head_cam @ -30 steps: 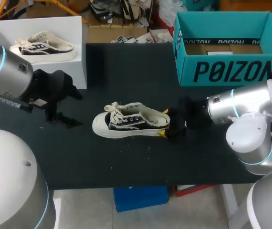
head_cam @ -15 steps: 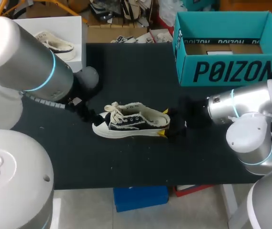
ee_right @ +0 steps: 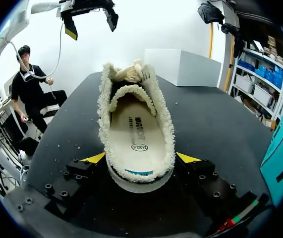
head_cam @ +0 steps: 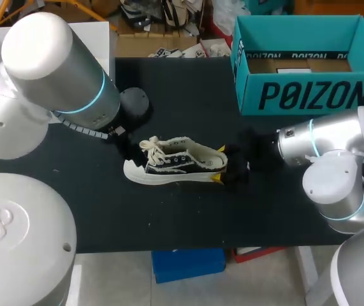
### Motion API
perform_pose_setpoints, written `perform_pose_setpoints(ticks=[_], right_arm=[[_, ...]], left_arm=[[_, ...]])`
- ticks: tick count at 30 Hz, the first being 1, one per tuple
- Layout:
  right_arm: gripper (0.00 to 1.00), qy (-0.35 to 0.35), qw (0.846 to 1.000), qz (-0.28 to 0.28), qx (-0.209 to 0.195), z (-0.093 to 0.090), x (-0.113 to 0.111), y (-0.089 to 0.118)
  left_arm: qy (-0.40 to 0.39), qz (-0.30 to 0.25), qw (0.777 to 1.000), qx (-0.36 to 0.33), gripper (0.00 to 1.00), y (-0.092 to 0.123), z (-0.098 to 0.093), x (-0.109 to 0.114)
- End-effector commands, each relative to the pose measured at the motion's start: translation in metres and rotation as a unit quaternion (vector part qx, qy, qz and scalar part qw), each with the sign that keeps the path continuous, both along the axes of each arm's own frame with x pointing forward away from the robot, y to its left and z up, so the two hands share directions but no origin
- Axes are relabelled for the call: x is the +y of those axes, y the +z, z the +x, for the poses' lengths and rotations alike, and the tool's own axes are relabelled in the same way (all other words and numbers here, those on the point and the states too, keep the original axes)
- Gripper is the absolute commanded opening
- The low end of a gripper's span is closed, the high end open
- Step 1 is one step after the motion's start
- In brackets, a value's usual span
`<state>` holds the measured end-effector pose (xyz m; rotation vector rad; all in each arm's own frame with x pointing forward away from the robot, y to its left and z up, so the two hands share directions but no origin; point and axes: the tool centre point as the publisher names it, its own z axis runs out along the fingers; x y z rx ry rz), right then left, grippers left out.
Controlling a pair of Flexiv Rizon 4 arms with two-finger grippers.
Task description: Take the shoe out of the shoebox, open the shoe tongue, remove and reinsert the insole, then place the shoe into the shoebox
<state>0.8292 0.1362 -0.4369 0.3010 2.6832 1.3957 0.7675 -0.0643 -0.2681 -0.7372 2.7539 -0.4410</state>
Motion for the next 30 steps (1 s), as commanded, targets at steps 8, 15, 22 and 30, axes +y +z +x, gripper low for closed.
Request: perform_pose_setpoints(ticks=[8, 15, 22, 30], right_arm=[[0.00, -0.001, 1.000, -0.001, 0.001, 0.003, 0.003, -0.004], [0.00, -0.001, 1.000, -0.001, 0.001, 0.003, 0.003, -0.004], [0.00, -0.001, 1.000, -0.001, 0.001, 0.003, 0.003, -0.004], [0.00, -0.001, 1.000, -0.001, 0.001, 0.003, 0.003, -0.004]], left_arm=[[0.168, 0.043, 0.982, 0.073, 1.00, -0.010, 0.012, -0.031], [0.248, 0.066, 0.961, 0.104, 1.00, -0.014, 0.018, -0.047], [0.312, 0.036, 0.942, 0.121, 1.00, -0.014, 0.025, -0.061], [0.312, 0.036, 0.942, 0.121, 1.00, -0.014, 0.025, -0.061]])
